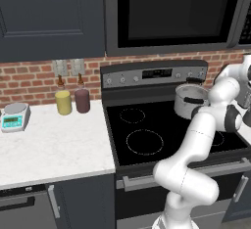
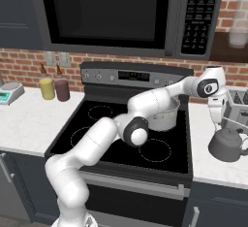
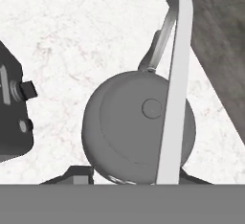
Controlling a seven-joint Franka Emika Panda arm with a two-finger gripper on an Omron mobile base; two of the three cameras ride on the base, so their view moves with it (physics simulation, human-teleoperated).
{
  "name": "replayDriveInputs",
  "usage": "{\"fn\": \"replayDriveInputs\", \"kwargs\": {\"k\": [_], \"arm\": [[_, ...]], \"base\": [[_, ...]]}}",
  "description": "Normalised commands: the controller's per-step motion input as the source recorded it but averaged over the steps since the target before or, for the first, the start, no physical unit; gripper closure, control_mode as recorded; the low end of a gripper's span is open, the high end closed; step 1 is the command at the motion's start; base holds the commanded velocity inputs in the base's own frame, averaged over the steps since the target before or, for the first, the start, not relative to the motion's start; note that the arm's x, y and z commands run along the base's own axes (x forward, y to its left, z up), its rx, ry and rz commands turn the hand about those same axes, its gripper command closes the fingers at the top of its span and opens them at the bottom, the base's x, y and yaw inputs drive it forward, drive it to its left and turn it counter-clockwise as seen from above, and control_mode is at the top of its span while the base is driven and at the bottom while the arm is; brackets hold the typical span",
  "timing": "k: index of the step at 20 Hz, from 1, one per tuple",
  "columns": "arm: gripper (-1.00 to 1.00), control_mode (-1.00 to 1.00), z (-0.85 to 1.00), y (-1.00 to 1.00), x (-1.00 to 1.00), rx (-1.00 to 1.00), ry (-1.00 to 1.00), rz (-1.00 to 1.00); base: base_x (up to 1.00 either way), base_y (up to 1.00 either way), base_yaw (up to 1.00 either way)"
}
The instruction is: Pick the kettle from the counter and place it on a stove burner. Then turn the burner on.
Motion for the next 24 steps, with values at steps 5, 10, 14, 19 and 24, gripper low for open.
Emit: {"fn": "replayDriveInputs", "kwargs": {"k": [5,10,14,19,24], "arm": [[1.00,-1.00,0.00,-0.03,-0.03,0.00,0.00,-0.02],[1.00,-1.00,0.00,0.00,-0.13,0.00,0.00,0.00],[1.00,-1.00,0.00,0.00,-0.70,0.00,0.00,0.00],[1.00,-1.00,0.00,0.00,-1.00,0.00,-0.07,0.00],[1.00,-1.00,0.05,0.03,-1.00,-0.05,-0.08,0.00]], "base": [[0.00,0.00,0.00],[0.00,0.00,0.00],[0.00,0.00,0.00],[0.00,0.00,0.00],[0.00,0.00,0.00]]}}
